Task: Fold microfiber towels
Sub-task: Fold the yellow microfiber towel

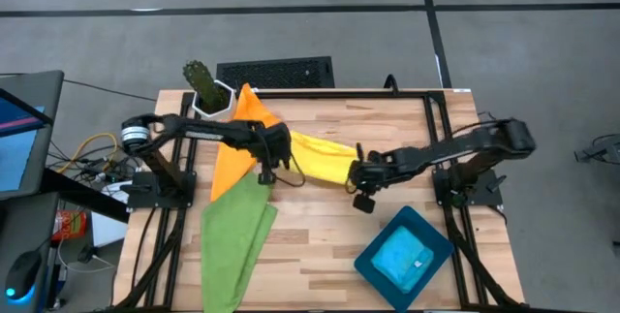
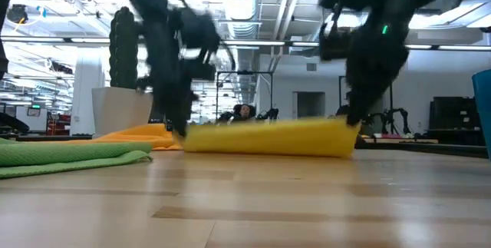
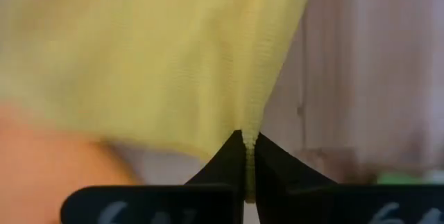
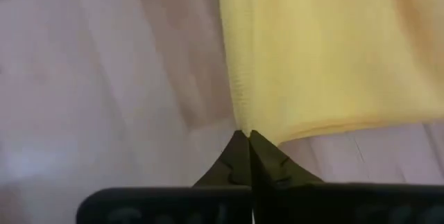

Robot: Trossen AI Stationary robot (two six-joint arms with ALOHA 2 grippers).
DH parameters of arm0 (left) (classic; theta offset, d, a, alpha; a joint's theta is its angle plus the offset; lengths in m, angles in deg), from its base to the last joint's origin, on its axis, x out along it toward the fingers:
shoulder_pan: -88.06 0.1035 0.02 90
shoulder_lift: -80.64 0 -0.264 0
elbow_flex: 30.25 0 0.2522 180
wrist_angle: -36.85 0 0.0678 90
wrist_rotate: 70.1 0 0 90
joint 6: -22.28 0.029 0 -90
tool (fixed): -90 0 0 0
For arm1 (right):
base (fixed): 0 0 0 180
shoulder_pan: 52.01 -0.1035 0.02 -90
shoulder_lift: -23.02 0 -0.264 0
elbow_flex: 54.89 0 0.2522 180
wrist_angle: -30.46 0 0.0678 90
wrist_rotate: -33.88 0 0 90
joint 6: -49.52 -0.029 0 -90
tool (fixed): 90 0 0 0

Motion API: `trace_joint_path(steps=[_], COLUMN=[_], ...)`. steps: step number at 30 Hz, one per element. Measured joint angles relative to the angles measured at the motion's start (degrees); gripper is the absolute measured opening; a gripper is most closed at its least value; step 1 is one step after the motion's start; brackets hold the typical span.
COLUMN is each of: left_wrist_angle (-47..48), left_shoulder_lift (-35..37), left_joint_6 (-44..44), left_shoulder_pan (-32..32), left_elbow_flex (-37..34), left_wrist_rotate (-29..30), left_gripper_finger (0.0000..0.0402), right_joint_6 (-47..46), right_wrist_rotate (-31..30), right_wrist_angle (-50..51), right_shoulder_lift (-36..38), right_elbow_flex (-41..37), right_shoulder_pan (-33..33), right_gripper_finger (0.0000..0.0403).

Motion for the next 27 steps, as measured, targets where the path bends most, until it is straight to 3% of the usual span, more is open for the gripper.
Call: trace_joint_path(steps=[3, 6, 13, 17, 22, 27], left_wrist_angle=[10.7, 18.1, 20.3, 17.5, 13.4, 6.4], left_shoulder_lift=[4.1, 6.4, 7.7, 6.8, 0.7, -4.1], left_joint_6=[-0.5, 0.6, 2.0, 6.1, 9.8, 11.9], left_shoulder_pan=[0.0, 0.2, 4.0, 8.0, 14.4, 17.3], left_elbow_flex=[7.7, 14.7, 26.7, 27.5, 27.4, 27.4], left_wrist_rotate=[0.9, 3.5, 3.4, 4.5, 4.7, 10.1], left_gripper_finger=[0.0001, 0.0001, 0.0, 0.0, 0.0, 0.0], right_joint_6=[-2.4, -5.4, -3.6, 0.3, 6.0, 11.9], right_wrist_rotate=[-1.0, -8.1, -14.6, -15.0, -22.0, -25.3], right_wrist_angle=[2.7, 6.9, 8.5, 10.7, 7.7, 3.1], right_shoulder_lift=[6.5, 13.6, 23.0, 23.5, 20.7, 16.6], right_elbow_flex=[0.8, 2.9, 5.6, 5.6, 5.7, 5.7], right_shoulder_pan=[-0.1, 0.4, 6.1, 11.5, 20.1, 25.2], right_gripper_finger=[0.0005, 0.0005, 0.0005, 0.0005, 0.0005, 0.0005])
